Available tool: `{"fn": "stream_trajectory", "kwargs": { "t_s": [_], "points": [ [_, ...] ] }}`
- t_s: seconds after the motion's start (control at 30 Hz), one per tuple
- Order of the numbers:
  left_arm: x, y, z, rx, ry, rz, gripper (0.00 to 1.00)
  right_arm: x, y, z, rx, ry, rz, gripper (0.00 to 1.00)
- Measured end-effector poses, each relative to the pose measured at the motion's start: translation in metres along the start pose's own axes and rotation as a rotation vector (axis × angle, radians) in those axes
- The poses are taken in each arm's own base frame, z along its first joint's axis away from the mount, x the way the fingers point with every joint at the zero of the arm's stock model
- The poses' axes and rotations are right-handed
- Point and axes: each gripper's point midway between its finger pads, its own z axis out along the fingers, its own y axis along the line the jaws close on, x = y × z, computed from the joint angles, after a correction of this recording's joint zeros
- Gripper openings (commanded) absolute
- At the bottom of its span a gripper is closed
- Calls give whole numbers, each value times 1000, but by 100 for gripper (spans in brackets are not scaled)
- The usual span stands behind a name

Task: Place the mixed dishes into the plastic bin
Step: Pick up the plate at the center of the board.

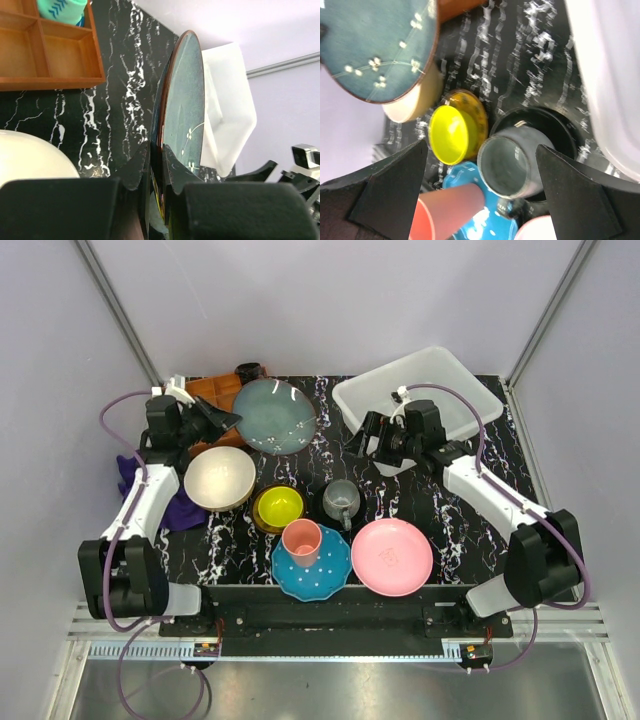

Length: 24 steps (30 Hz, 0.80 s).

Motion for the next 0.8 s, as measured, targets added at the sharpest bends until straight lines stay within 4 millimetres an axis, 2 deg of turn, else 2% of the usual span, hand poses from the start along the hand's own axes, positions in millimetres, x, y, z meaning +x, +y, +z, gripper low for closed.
{"fn": "stream_trajectory", "kwargs": {
  "t_s": [0.27,0.53,0.8],
  "points": [
    [0,-16,-8,57,15,-38,0,-16,32,12,-196,-30,17,100],
    [-2,-39,-22,128,15,-31,0,-15,40,48,-320,19,105,100],
    [-2,-45,-25,145,16,-23,0,-25,58,51,-435,0,141,100]
  ]
}}
